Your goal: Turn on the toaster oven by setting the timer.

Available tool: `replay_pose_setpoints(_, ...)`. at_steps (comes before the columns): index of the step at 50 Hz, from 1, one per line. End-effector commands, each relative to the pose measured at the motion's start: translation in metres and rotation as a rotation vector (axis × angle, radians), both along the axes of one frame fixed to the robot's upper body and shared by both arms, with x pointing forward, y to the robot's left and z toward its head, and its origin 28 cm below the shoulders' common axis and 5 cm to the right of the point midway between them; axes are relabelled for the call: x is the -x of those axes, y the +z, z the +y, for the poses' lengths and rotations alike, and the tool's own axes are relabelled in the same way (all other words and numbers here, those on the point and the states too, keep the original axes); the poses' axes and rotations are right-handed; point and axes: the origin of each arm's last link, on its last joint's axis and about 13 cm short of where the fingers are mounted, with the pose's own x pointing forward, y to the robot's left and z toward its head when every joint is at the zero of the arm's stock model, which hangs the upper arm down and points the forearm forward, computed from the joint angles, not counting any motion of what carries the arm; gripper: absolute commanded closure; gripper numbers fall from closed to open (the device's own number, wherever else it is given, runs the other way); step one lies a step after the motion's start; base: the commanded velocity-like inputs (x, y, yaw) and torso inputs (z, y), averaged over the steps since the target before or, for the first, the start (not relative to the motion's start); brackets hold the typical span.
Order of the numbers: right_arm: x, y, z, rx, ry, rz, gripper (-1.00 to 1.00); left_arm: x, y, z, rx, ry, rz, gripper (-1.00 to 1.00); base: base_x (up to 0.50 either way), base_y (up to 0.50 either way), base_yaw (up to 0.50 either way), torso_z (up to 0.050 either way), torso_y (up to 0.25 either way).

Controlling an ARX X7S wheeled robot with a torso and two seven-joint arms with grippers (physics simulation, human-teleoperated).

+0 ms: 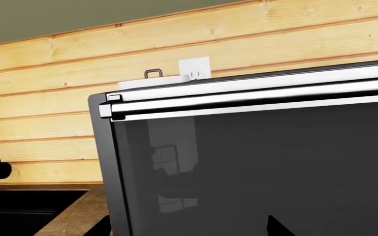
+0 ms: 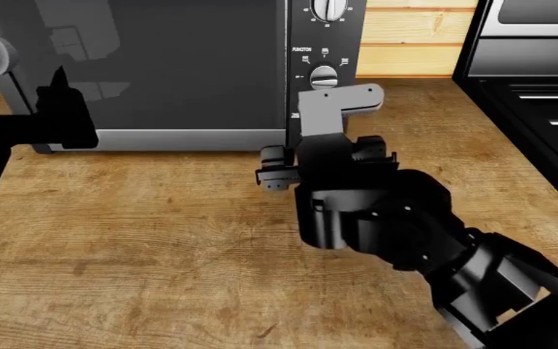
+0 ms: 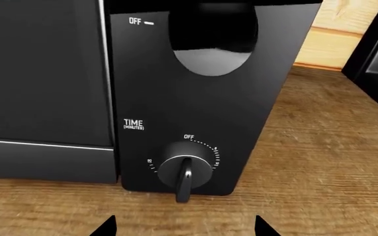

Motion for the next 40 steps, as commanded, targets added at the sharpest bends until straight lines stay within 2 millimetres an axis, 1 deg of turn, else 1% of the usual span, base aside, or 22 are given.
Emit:
replay_pose_setpoints(1,-0.005,-0.001,0.001,0.008,0.003,-0.001,-1.00,0.000,0.000,0.000,0.002,0.001,0.002,-1.00,0.00,0.00,0.00,0.000,0.000)
replay_pose_setpoints(11,-0.010,-0.002,0.000,0.013,0.004,-0.005,-1.00,-0.003,0.000,-0.001,0.003,0.001,0.005,-1.00,0.00,0.00,0.00,0.000,0.000)
replay_pose_setpoints(19,-0.015,-0.005,0.001,0.024,0.004,-0.008,-1.00,0.000,-0.001,0.000,0.005,0.001,0.006,-1.00,0.00,0.00,0.00,0.000,0.000)
replay_pose_setpoints(26,-0.017,-0.006,0.000,0.030,0.007,-0.013,-1.00,-0.003,-0.001,-0.001,0.003,-0.003,0.008,-1.00,0.00,0.00,0.00,0.000,0.000)
replay_pose_setpoints(40,-0.020,-0.009,0.000,0.034,0.003,-0.007,-1.00,-0.001,-0.002,0.000,0.002,-0.004,0.009,-1.00,0.00,0.00,0.00,0.000,0.000)
